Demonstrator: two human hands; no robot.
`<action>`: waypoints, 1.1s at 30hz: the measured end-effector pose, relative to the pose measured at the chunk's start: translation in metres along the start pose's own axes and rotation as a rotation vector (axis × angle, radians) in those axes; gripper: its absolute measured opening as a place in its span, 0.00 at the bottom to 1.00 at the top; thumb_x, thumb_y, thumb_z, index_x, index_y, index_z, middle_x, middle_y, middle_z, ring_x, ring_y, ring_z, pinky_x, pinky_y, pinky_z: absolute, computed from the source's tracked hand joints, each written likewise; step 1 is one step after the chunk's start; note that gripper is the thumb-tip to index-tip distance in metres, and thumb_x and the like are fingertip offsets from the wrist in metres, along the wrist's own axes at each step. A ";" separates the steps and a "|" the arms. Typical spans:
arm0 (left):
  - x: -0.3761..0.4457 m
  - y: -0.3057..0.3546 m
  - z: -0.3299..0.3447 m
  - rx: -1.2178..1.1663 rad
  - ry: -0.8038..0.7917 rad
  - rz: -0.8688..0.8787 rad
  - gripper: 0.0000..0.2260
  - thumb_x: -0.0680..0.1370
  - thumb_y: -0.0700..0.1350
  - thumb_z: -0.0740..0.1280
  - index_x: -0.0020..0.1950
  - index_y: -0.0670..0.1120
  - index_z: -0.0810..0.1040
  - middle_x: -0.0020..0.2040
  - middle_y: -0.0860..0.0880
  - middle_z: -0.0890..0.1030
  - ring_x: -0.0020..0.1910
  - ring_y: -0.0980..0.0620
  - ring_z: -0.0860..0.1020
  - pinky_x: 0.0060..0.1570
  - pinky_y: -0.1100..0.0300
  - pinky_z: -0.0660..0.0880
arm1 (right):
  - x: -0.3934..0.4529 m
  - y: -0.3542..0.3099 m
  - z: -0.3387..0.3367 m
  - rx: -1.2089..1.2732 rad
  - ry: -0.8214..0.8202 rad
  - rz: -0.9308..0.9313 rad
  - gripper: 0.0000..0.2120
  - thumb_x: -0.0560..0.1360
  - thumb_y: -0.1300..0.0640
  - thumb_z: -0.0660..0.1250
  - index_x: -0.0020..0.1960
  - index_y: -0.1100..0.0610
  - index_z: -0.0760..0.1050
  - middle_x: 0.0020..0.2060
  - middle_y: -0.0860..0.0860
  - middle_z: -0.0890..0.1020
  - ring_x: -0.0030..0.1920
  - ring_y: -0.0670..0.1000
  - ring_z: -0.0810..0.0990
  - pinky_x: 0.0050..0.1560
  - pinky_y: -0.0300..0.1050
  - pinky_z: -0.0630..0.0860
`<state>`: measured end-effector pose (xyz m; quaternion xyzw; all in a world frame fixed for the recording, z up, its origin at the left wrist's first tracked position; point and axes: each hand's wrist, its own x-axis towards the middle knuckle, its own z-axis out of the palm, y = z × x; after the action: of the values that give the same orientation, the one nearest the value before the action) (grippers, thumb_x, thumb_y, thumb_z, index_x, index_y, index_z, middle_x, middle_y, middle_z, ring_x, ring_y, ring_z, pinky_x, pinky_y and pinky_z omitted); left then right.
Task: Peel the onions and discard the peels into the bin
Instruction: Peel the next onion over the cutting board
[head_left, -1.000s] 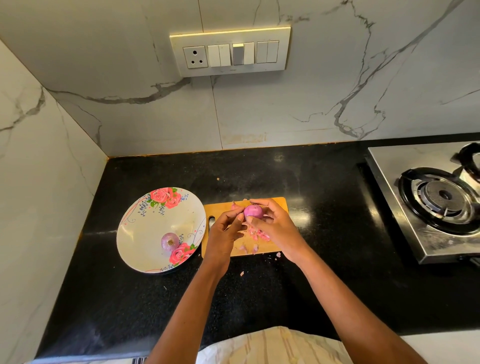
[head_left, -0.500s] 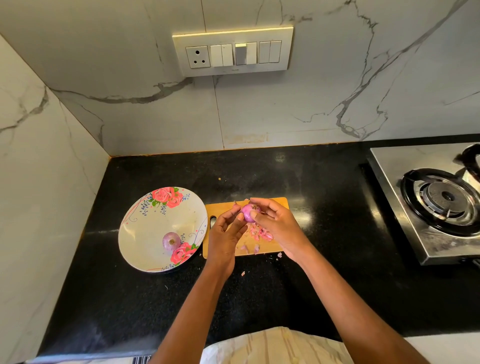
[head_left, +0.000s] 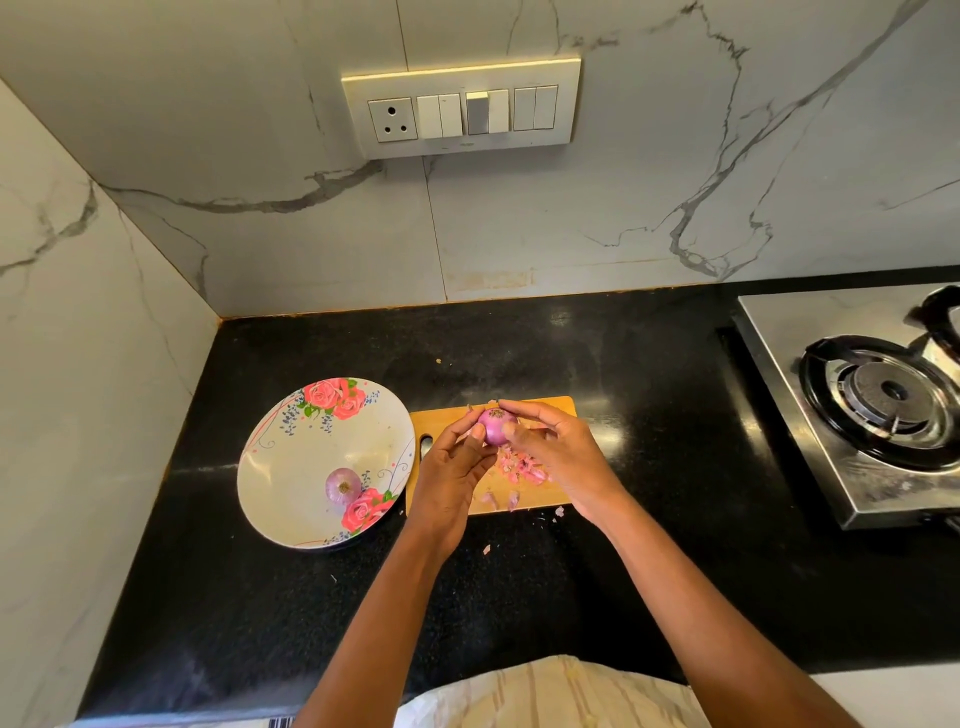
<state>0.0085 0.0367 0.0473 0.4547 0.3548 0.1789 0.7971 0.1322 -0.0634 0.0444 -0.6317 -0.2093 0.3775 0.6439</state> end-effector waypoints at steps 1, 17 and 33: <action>0.000 0.001 0.001 0.004 -0.010 0.000 0.12 0.82 0.42 0.66 0.64 0.51 0.80 0.59 0.50 0.85 0.58 0.52 0.83 0.54 0.62 0.79 | 0.000 0.001 0.000 -0.033 0.005 -0.009 0.16 0.75 0.56 0.75 0.63 0.54 0.82 0.57 0.47 0.85 0.60 0.46 0.82 0.60 0.43 0.80; 0.002 0.001 -0.002 0.058 -0.017 0.030 0.18 0.74 0.49 0.72 0.63 0.54 0.81 0.64 0.50 0.83 0.63 0.51 0.81 0.62 0.56 0.77 | 0.001 0.006 0.001 0.008 -0.017 0.002 0.14 0.78 0.56 0.71 0.64 0.55 0.82 0.59 0.49 0.84 0.63 0.48 0.81 0.67 0.51 0.77; 0.001 0.002 -0.003 0.057 -0.051 -0.011 0.15 0.78 0.49 0.68 0.63 0.49 0.81 0.58 0.47 0.85 0.59 0.50 0.83 0.58 0.58 0.78 | 0.001 0.005 -0.004 -0.176 -0.021 -0.096 0.19 0.72 0.49 0.76 0.63 0.47 0.82 0.60 0.47 0.83 0.62 0.47 0.81 0.67 0.53 0.77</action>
<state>0.0071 0.0403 0.0471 0.4798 0.3419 0.1528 0.7935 0.1348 -0.0662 0.0391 -0.6711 -0.2784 0.3329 0.6011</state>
